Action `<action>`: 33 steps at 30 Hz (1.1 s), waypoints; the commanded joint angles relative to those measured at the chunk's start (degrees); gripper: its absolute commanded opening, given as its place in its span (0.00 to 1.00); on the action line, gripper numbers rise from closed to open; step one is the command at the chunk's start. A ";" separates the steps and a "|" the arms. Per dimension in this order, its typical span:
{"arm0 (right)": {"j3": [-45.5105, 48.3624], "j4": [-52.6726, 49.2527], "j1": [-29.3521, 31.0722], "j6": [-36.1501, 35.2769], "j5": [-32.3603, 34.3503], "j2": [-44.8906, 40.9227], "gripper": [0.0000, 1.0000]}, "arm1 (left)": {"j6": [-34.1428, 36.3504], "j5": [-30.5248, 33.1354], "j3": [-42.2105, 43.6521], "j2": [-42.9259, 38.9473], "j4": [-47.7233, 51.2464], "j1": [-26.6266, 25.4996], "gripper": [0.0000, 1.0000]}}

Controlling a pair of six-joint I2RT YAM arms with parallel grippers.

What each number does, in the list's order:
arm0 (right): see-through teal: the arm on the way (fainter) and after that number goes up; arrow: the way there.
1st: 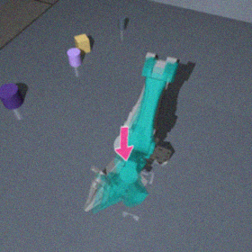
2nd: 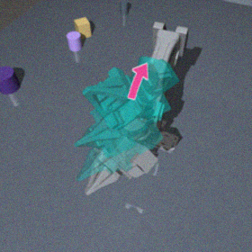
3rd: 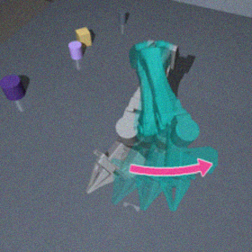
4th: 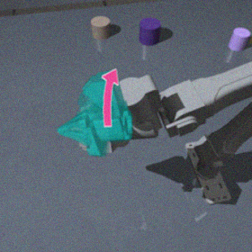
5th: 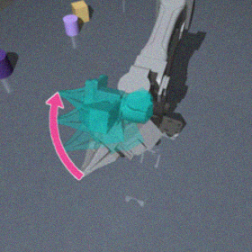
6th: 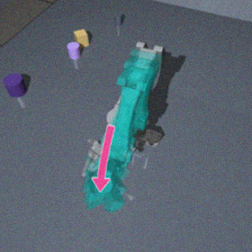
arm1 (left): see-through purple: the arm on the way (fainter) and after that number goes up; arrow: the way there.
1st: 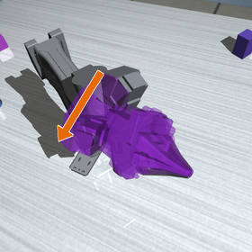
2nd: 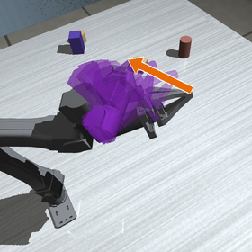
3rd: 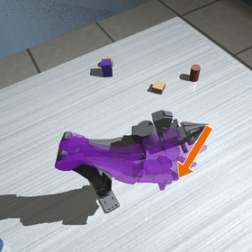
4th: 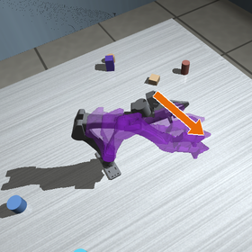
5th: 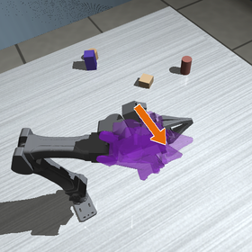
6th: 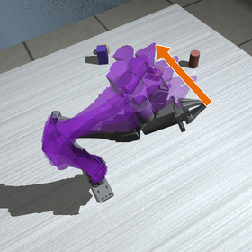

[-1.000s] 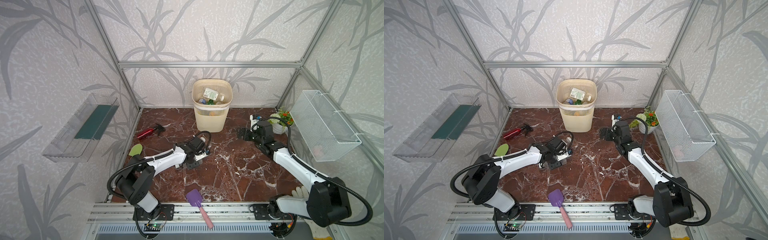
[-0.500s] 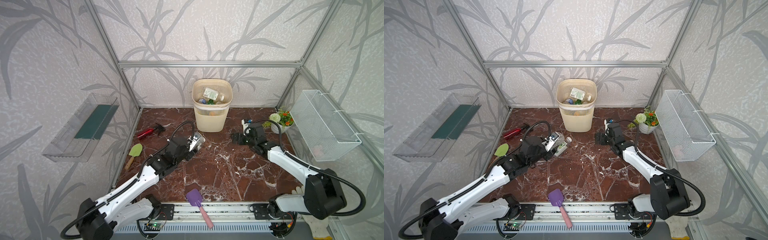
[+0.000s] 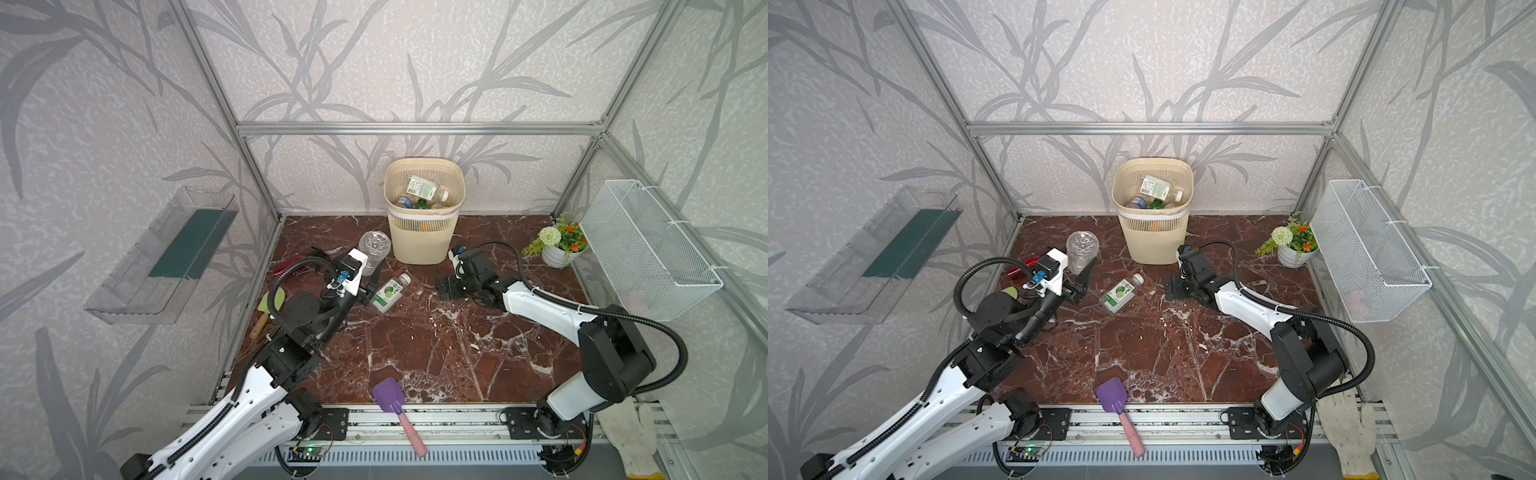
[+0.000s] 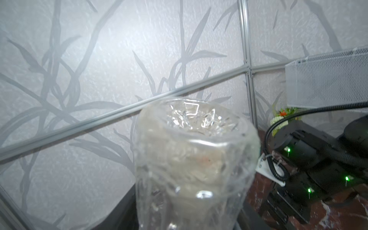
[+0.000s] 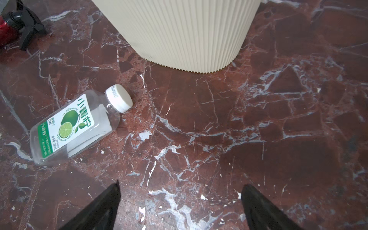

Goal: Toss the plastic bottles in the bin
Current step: 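Lift the crumpled bottle over the bin with the left gripper while the right arm advances, then open the left gripper to drop the crumpled bottle into the bin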

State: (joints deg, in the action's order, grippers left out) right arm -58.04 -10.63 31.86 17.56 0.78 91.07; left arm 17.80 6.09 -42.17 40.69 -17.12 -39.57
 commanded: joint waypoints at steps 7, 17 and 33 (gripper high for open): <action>-0.18 -6.81 2.24 0.78 6.19 -3.55 0.95 | 7.02 -10.57 -6.61 2.44 -20.74 0.20 0.61; 1.51 -3.31 2.40 1.68 6.57 -4.33 0.95 | 10.98 -21.89 -31.64 26.00 -19.23 0.98 0.61; 7.62 0.59 2.94 1.35 8.59 -8.76 0.95 | -7.39 -9.32 -68.50 54.42 13.07 7.98 0.99</action>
State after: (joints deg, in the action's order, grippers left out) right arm -50.57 -11.84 34.57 19.66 7.77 84.01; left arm 11.40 -6.92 -111.87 104.60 -0.93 -31.22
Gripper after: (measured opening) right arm 0.954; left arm 0.992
